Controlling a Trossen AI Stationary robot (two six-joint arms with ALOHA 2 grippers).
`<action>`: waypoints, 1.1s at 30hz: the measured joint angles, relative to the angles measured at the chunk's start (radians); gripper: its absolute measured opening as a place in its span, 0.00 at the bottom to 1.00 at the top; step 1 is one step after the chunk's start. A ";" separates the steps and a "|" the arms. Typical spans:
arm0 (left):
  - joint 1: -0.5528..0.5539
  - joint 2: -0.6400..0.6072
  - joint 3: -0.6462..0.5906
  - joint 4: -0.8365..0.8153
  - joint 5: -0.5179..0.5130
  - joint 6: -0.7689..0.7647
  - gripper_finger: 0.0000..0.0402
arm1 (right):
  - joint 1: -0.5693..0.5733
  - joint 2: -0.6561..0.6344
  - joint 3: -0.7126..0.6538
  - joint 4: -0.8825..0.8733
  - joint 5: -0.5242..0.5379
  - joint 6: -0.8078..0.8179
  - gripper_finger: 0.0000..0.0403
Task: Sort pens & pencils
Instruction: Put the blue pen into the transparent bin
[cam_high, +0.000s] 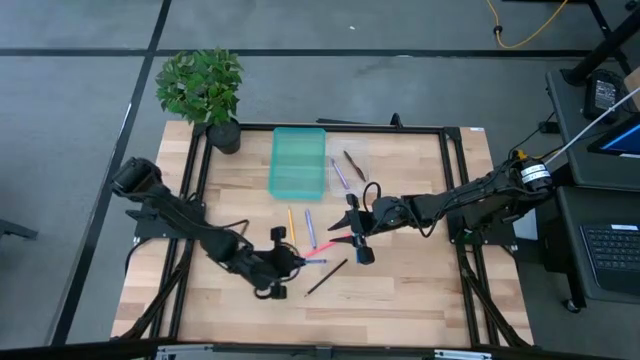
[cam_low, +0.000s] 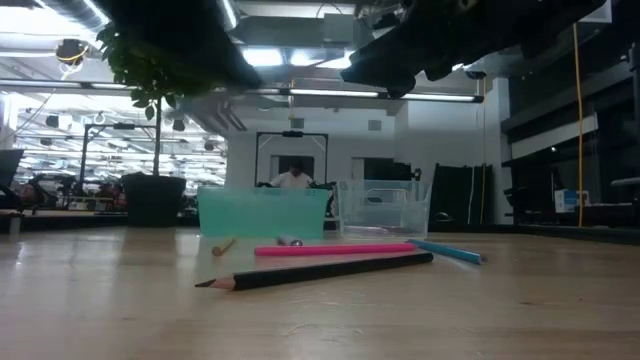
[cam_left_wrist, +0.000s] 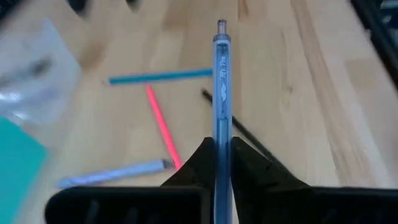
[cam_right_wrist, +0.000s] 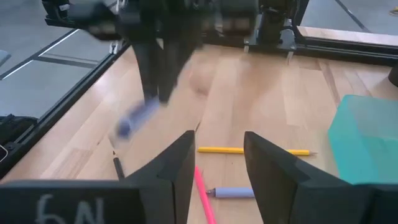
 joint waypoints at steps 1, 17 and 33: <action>-0.011 -0.021 0.000 -0.007 -0.028 0.014 0.05 | 0.000 0.000 0.000 0.000 0.000 0.000 0.35; 0.036 -0.343 -0.425 0.495 -0.108 0.236 0.05 | 0.018 0.000 0.000 0.043 0.054 -0.029 0.35; 0.363 -0.370 -0.647 0.999 0.364 0.371 0.05 | -0.049 0.000 -0.097 0.372 0.132 -0.048 0.27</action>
